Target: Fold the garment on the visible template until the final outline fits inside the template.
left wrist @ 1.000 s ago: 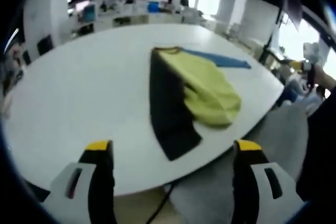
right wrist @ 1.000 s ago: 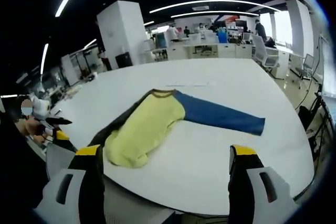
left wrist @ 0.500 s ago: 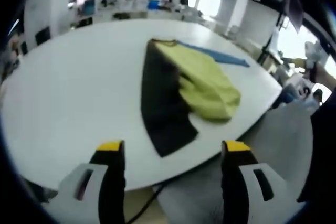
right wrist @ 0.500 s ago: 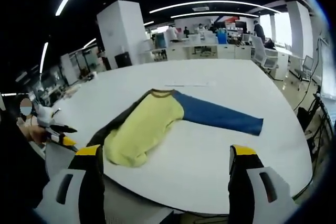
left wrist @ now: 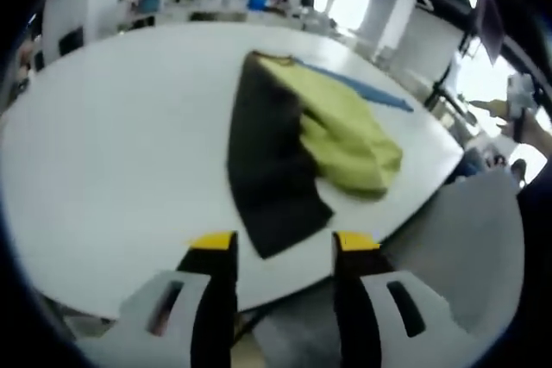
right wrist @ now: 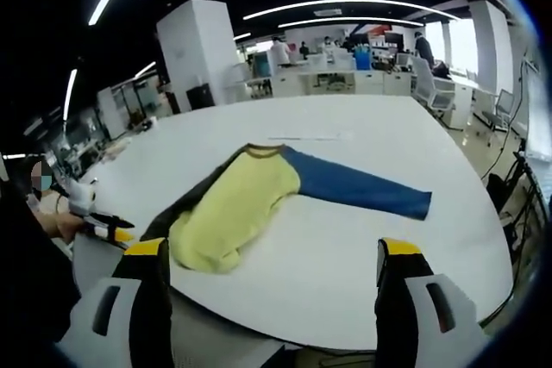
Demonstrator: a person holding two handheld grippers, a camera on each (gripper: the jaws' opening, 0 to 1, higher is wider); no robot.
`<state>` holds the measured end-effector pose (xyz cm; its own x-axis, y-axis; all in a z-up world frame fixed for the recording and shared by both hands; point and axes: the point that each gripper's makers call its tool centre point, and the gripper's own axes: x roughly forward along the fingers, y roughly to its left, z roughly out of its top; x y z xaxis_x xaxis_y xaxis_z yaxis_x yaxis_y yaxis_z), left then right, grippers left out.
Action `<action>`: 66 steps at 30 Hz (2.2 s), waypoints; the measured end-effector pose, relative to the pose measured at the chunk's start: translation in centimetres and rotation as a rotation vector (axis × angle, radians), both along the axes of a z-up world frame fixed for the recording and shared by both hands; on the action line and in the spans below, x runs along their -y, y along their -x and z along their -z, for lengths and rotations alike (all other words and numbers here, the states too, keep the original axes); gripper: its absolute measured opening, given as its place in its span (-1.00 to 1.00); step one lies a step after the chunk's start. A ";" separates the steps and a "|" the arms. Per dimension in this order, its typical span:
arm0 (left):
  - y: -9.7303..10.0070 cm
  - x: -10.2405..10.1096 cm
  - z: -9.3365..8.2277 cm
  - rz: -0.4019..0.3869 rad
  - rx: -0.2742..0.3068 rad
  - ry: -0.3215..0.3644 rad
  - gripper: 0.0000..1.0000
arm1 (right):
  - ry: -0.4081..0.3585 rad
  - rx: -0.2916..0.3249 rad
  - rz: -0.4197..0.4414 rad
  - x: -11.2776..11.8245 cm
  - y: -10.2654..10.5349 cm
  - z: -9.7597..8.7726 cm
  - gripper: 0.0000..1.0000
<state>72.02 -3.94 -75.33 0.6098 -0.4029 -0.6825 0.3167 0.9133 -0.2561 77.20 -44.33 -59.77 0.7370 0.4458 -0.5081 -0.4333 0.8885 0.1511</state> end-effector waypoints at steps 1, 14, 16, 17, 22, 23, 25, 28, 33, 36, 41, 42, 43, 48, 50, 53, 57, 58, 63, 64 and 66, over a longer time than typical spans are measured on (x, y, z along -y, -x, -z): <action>0.0 -0.1 0.1 -0.002 -0.002 -0.001 -0.35 | -0.001 0.005 0.004 0.1 -0.1 -0.1 0.99; -0.1 -0.1 1.4 -0.032 -0.034 0.022 -0.53 | 0.005 0.007 0.012 0.3 -0.2 -0.3 0.99; -0.1 -0.2 1.7 -0.034 -0.035 0.022 -0.58 | 0.003 0.007 0.012 0.2 -0.1 -0.4 0.99; -0.3 -0.3 1.7 -0.038 -0.035 0.026 -0.61 | -0.001 0.009 0.013 0.2 -0.1 -0.5 0.99; -0.5 -0.5 1.9 -0.024 -0.044 0.022 -0.60 | 0.003 0.010 0.023 0.6 -0.2 -0.6 0.99; -0.6 -0.6 2.0 -0.023 -0.045 0.022 -0.60 | 0.004 0.011 0.024 0.7 -0.2 -0.6 0.99; -0.7 -0.6 2.0 -0.023 -0.049 0.023 -0.62 | 0.004 0.010 0.026 0.7 -0.1 -0.6 0.99; -0.8 -0.5 2.3 -0.017 -0.055 0.020 -0.65 | 0.004 0.010 0.025 0.6 0.0 -0.7 0.99; -0.7 -0.6 2.4 0.001 -0.061 0.015 -0.71 | 0.004 0.005 0.028 0.7 0.1 -0.5 0.99; -0.7 -0.8 2.4 0.004 -0.063 0.010 -0.76 | 0.003 0.004 0.032 0.8 0.1 -0.5 0.99; -0.8 -1.0 2.6 0.045 -0.055 -0.046 -0.88 | 0.006 0.003 0.035 0.8 0.0 -0.5 0.99; -0.8 -0.8 2.6 0.057 -0.056 -0.050 -0.88 | 0.005 0.004 0.035 0.8 0.0 -0.5 0.99; -0.8 -0.7 2.6 0.069 -0.055 -0.059 -0.88 | 0.004 0.003 0.034 0.7 0.0 -0.4 0.99; -1.0 -0.6 2.8 0.105 -0.034 -0.115 -0.97 | 0.004 -0.004 0.031 0.6 0.1 -0.2 0.96; -1.1 -0.5 2.8 0.105 -0.040 -0.105 -0.98 | 0.003 -0.006 0.032 0.6 0.1 -0.2 0.97; -1.1 -0.4 2.8 0.118 -0.038 -0.114 -1.00 | 0.002 -0.007 0.035 0.7 0.1 -0.1 0.96; -1.1 -0.3 2.9 0.128 -0.040 -0.125 -1.00 | -0.001 -0.006 0.037 0.7 0.1 -0.1 0.96; -1.1 -0.3 2.9 0.128 -0.043 -0.130 -1.00 | -0.001 -0.007 0.038 0.8 0.1 0.0 0.96; -1.2 -0.3 2.7 0.126 -0.064 -0.137 -1.00 | -0.003 -0.009 0.039 0.8 0.1 0.0 0.96; -1.3 -0.4 2.5 0.127 -0.063 -0.137 -1.00 | -0.002 -0.009 0.039 0.8 0.1 0.0 0.96; -1.5 -0.6 2.1 0.125 -0.061 -0.137 -1.00 | -0.002 -0.009 0.040 0.8 0.1 0.0 0.96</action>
<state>73.50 -3.31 -77.42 0.5168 -0.3739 -0.7701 0.4181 0.8952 -0.1540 77.10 -45.16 -59.78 0.7495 0.4175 -0.5138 -0.3963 0.9046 0.1571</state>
